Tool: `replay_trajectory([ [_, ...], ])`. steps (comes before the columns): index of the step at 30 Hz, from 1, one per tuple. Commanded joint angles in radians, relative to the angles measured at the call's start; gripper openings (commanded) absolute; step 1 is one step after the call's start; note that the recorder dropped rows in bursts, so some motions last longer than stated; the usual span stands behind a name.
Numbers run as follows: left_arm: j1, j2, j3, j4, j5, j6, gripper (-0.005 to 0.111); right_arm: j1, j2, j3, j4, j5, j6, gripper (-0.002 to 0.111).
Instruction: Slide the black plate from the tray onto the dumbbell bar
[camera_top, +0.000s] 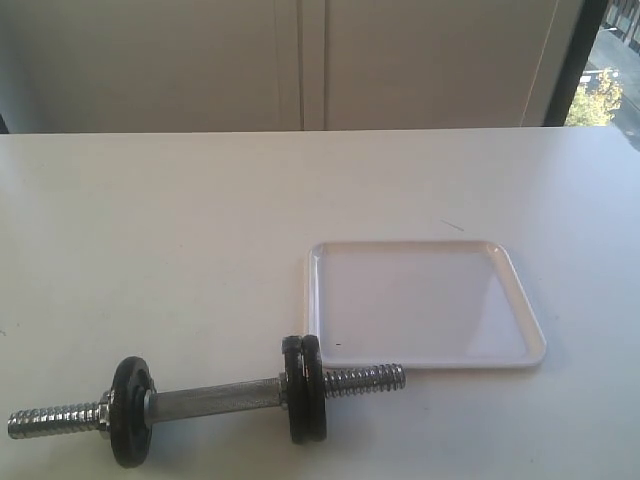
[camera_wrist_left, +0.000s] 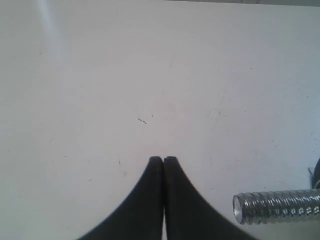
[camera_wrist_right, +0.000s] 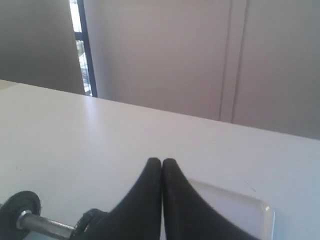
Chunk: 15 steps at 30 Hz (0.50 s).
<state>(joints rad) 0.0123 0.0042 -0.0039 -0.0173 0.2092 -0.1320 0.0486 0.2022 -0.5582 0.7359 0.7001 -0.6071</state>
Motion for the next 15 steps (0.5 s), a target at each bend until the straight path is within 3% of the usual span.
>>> replay_trajectory([
  [1, 0.003, -0.004, 0.004, -0.007, -0.006, 0.008, 0.0, -0.049, -0.034, 0.101, 0.0, -0.008, 0.002, 0.0],
  [15, 0.003, -0.004, 0.004, -0.007, -0.006, 0.008, 0.0, -0.045, -0.202, 0.557, 0.04, -0.057, 0.029, 0.0],
])
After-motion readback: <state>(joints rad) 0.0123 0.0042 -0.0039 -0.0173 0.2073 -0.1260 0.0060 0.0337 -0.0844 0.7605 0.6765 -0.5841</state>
